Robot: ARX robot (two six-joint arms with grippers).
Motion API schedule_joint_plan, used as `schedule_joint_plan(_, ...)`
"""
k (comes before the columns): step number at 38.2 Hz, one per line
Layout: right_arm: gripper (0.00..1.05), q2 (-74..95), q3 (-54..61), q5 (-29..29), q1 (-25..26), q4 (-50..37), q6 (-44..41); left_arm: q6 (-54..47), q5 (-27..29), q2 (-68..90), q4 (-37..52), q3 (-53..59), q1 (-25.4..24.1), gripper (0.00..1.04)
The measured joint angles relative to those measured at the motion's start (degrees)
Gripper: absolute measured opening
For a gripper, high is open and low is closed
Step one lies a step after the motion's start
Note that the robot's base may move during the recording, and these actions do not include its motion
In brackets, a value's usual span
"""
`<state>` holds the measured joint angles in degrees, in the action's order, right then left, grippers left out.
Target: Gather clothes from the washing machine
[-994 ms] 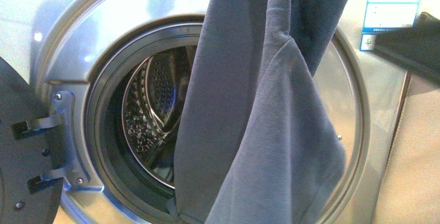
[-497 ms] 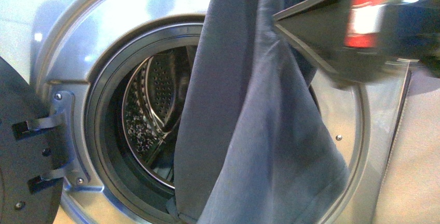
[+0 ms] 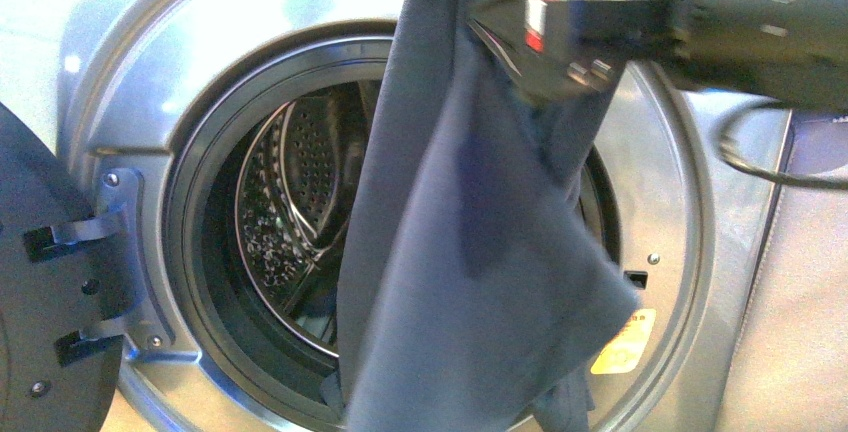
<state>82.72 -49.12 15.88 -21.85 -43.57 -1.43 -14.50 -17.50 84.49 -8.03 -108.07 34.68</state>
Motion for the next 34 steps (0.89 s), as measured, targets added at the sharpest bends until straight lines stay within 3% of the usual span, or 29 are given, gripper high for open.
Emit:
schedule_joint_plan(10,0.97,2.4,-2.6,-0.8,-3.7,-0.9,5.1,0.0,0.0,0.0,0.0,0.0,0.0,0.07)
schedule_joint_plan(23,0.97,7.3,-6.2,-7.2,-4.9,-1.5,5.7,0.0,0.4,0.0,0.0,0.0,0.0,0.07)
schedule_joint_plan(29,0.76,8.7,-7.0,-12.0,-4.9,-3.1,5.7,0.0,0.4,0.0,0.0,0.0,0.0,0.07)
schedule_joint_plan(34,0.48,8.4,-6.7,-13.9,-4.8,-5.8,5.7,0.0,0.4,0.0,0.0,0.0,0.0,0.07)
